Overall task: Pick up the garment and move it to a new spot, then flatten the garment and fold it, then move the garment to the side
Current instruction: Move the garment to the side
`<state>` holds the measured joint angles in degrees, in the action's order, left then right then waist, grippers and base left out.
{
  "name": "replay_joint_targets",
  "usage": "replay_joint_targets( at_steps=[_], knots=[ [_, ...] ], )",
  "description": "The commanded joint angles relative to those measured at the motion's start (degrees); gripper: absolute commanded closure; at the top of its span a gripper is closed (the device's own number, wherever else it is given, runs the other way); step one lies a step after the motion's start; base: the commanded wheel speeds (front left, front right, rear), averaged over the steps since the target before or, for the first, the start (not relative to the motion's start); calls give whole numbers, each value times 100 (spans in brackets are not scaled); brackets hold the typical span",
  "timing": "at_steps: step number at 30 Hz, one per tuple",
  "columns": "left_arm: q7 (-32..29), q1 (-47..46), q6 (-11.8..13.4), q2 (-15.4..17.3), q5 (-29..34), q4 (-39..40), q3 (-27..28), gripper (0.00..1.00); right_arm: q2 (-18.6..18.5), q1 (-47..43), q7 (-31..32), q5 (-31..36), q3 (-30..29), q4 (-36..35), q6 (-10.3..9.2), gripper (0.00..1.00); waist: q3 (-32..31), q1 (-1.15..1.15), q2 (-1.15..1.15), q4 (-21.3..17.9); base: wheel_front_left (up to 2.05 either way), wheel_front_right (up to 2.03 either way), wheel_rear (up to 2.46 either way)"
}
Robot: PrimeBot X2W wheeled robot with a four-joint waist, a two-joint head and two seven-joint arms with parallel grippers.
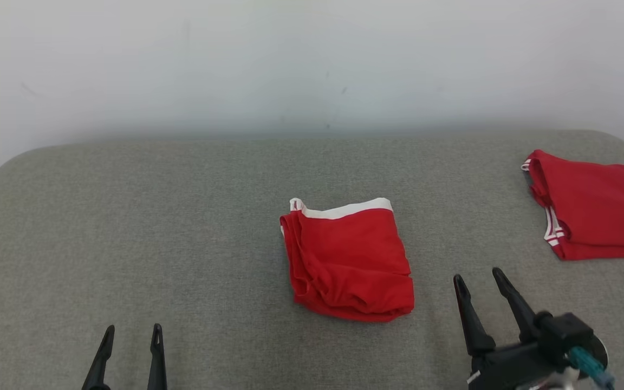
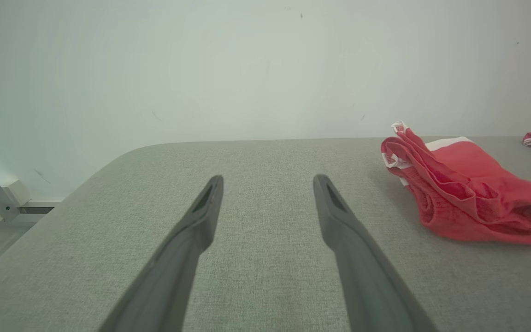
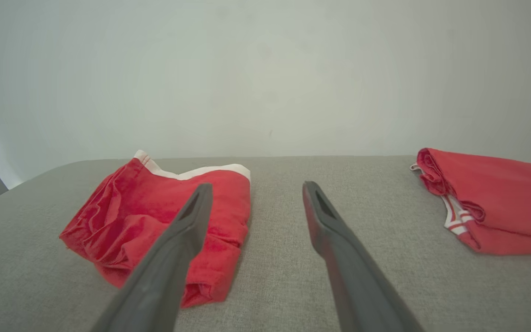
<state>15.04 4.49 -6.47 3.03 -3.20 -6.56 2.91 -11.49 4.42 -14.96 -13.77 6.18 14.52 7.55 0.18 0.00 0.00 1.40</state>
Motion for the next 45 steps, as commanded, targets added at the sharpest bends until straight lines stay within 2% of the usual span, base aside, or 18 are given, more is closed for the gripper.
replay_joint_targets(
  at_steps=[1,6,17,24,32,33,34,35,36,45],
  knots=[
    [18,-46,32,4,-35,-8,-9,0,-56,163,7,-3,62,68,-17,0,12,0,0,71,0,0,0],
    [18,-146,40,-1,-62,-32,-91,0,-241,918,294,-109,277,633,-17,0,120,0,0,277,0,0,0],
    [18,-492,105,-14,-168,-88,-384,0,-325,2380,895,-325,498,2239,-17,0,577,0,0,694,0,0,0],
    [18,-716,188,-16,-254,-118,-507,0,-305,2720,904,-451,643,3038,-17,0,815,0,0,881,0,0,0],
    [18,-832,256,-18,-331,-155,-572,0,-149,2921,1012,-716,987,3862,-17,0,954,0,0,920,0,0,0],
    [18,-840,268,-17,-334,-161,-578,0,-116,2907,1044,-779,1042,3948,-17,13,955,0,0,916,0,0,0],
    [18,-841,277,-18,-338,-168,-578,0,-88,2914,1041,-837,1091,3999,-17,66,956,0,0,908,0,0,0],
    [18,-842,285,-19,-346,-173,-578,0,-74,2927,1024,-888,1142,4041,-17,92,956,0,0,900,0,0,0],
    [18,-849,281,-18,-350,-179,-574,0,-70,2946,1043,-954,1195,4088,-17,100,955,0,0,891,0,0,0],
    [17,-898,276,-18,-377,-111,-518,0,-384,3265,817,-1251,1628,4141,-21,100,1100,0,0,693,0,0,0]
  ],
)
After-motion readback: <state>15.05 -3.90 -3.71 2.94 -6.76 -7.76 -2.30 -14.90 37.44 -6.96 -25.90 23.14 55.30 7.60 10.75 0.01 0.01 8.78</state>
